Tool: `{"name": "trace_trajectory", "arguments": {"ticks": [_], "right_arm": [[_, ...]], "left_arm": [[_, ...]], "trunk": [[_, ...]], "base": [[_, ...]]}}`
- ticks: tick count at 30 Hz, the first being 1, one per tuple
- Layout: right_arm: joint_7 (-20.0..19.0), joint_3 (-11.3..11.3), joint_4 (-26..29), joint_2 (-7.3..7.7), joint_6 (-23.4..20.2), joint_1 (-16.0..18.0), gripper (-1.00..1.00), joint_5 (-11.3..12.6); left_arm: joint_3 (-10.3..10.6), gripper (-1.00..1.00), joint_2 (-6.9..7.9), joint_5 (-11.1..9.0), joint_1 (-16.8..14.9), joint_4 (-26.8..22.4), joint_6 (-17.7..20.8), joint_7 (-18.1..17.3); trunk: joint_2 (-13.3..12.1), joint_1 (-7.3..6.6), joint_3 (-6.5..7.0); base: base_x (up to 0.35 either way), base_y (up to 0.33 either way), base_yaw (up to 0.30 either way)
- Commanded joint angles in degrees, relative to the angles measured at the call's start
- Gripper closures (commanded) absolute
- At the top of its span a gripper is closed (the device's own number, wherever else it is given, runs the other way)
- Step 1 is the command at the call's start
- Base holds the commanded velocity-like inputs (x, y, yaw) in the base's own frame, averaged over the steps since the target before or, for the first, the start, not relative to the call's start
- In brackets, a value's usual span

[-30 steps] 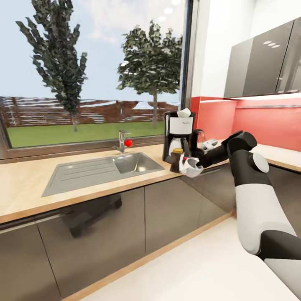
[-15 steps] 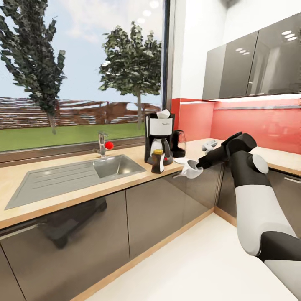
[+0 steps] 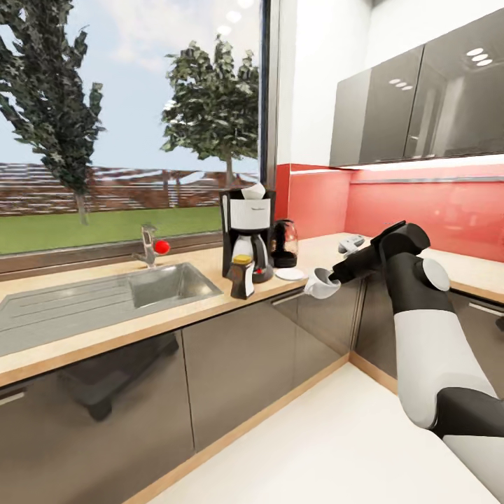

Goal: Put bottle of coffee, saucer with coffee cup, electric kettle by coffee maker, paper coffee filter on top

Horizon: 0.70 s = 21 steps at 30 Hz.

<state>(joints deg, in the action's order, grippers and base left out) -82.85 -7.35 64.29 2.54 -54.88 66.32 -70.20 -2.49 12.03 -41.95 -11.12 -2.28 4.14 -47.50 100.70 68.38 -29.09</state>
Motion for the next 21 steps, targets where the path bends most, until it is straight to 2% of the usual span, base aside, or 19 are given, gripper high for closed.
{"name": "trace_trajectory", "arguments": {"ticks": [1, 10, 21], "right_arm": [[-0.6, 0.0, 0.0, 0.01, -0.6, 0.0, 1.00, -0.5], [-0.6, 0.0, 0.0, 0.01, -0.6, -0.3, 1.00, -0.5], [-0.6, 0.0, 0.0, 0.01, -0.6, -0.4, 1.00, -0.5]], "left_arm": [[-0.2, -1.00, 0.01, -0.1, 0.0, 0.0, 0.4, -0.2], [-0.3, -1.00, 0.01, -0.1, 0.0, 0.0, 0.4, -0.2], [-0.3, -1.00, 0.01, -0.1, 0.0, 0.0, 0.4, -0.2]], "trunk": [[0.0, 0.02, -0.07], [0.0, 0.02, -0.07], [0.0, 0.02, -0.07]], "base": [[0.205, -0.243, 0.000], [0.190, -0.226, 0.008], [0.060, -0.055, 0.154]]}}
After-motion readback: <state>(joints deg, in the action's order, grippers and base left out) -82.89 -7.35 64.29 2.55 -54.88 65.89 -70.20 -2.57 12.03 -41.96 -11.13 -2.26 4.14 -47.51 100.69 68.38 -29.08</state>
